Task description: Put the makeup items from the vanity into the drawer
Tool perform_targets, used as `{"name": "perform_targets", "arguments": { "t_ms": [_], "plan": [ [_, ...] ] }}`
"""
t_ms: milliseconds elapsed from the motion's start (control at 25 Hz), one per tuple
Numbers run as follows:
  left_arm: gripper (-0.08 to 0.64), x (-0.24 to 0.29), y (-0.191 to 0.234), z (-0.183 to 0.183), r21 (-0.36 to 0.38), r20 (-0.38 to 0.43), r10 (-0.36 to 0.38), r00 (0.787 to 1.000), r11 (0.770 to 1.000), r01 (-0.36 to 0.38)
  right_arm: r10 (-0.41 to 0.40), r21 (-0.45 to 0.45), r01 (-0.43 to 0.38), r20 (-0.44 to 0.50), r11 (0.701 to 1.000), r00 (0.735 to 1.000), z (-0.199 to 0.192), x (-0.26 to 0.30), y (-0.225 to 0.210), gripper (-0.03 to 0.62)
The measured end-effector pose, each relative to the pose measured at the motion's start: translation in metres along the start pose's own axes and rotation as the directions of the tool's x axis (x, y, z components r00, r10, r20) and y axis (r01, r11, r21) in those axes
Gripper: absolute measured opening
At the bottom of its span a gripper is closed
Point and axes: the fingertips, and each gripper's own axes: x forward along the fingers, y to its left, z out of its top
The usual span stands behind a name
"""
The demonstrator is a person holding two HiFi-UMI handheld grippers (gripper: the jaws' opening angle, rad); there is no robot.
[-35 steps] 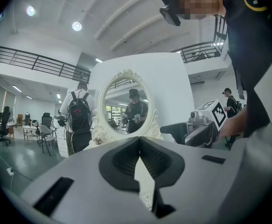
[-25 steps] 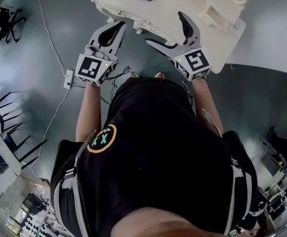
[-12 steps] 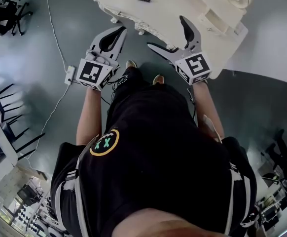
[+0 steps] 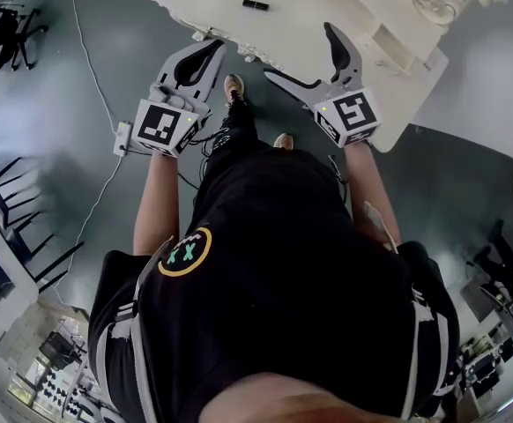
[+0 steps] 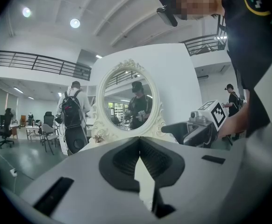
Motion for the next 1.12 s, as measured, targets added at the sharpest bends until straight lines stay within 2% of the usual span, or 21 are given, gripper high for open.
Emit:
{"name": "perform_targets", "arguments": {
  "t_ms": [400, 680, 920, 1120],
  "plan": [
    [0.021, 0.053, 0.101, -0.022, -0.044, 0.015, -0.041, 0.999, 0.998, 0.042, -0.041, -0.017, 0.040, -0.058, 0.999, 0.997, -0.005, 0.094, -0.041, 0.598],
    [0.021, 0.088, 0.157, -0.034, -0.020, 0.009, -0.120, 0.993, 0.993, 0.120, -0.088, -0.005, 0.088, -0.095, 0.996, 0.992, -0.007, 0.154, -0.066, 0.598],
    [0.021, 0.107, 0.189, -0.041, -0.035, 0.010, -0.182, 0.983, 0.983, 0.182, -0.125, -0.005, 0.126, -0.128, 0.992, 0.984, -0.006, 0.186, -0.078, 0.598],
    [0.021, 0.122, 0.198, -0.048, -0.043, -0.010, -0.192, 0.981, 0.981, 0.191, -0.099, -0.005, 0.099, -0.132, 0.995, 0.986, -0.014, 0.201, -0.088, 0.598]
  ]
}}
